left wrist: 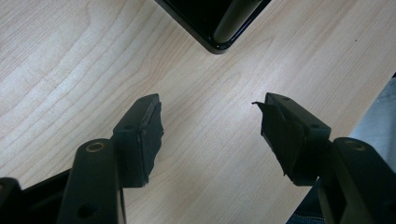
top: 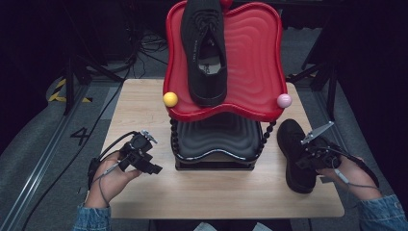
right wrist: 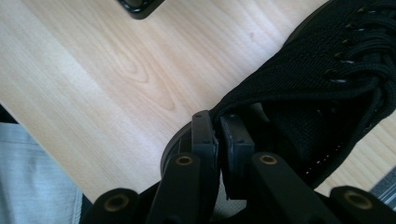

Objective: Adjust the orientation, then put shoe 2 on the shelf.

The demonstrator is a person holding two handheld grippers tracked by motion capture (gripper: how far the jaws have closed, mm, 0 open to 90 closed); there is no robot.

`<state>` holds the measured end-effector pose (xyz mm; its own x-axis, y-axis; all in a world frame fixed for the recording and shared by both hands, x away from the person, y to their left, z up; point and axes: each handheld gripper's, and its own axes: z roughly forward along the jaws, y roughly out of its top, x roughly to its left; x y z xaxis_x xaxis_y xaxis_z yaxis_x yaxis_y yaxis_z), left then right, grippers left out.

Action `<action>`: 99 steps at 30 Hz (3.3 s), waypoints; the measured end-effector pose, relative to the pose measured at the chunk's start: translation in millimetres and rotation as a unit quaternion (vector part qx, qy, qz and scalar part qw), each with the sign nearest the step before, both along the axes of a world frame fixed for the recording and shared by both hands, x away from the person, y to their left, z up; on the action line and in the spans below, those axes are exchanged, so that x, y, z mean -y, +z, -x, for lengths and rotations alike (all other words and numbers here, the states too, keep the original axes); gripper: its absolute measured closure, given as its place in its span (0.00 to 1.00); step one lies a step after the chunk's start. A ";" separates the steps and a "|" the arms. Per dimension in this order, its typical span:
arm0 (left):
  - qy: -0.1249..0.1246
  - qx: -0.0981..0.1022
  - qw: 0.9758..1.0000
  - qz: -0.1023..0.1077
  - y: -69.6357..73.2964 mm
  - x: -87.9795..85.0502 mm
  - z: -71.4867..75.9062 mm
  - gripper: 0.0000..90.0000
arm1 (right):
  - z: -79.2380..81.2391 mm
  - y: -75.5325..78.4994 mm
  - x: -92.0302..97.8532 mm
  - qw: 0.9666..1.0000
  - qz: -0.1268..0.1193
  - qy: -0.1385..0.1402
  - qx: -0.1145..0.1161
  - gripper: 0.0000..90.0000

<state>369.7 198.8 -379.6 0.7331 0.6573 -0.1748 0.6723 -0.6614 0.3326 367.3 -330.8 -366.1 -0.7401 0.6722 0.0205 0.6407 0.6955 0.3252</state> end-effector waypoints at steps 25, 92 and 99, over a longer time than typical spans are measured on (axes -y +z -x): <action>0.000 -0.007 1.000 0.003 -2.4 1.8 0.2 0.43 | 12.3 -30.2 9.3 0.999 -0.023 0.010 -0.043 0.75; 0.006 -0.016 1.000 0.016 -4.8 -6.1 3.2 0.43 | 0.0 125.5 -11.9 0.999 -0.037 0.030 0.017 0.95; 0.006 -0.016 1.000 0.017 -5.1 -6.5 3.1 0.43 | 0.8 151.7 -14.2 0.998 -0.033 0.035 0.039 0.95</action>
<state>366.6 205.2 -384.6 0.7186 0.6594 -0.2209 0.6911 -0.6419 0.3321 366.5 -316.6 -214.4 -0.7861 0.6181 0.0033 0.5622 0.7127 0.4194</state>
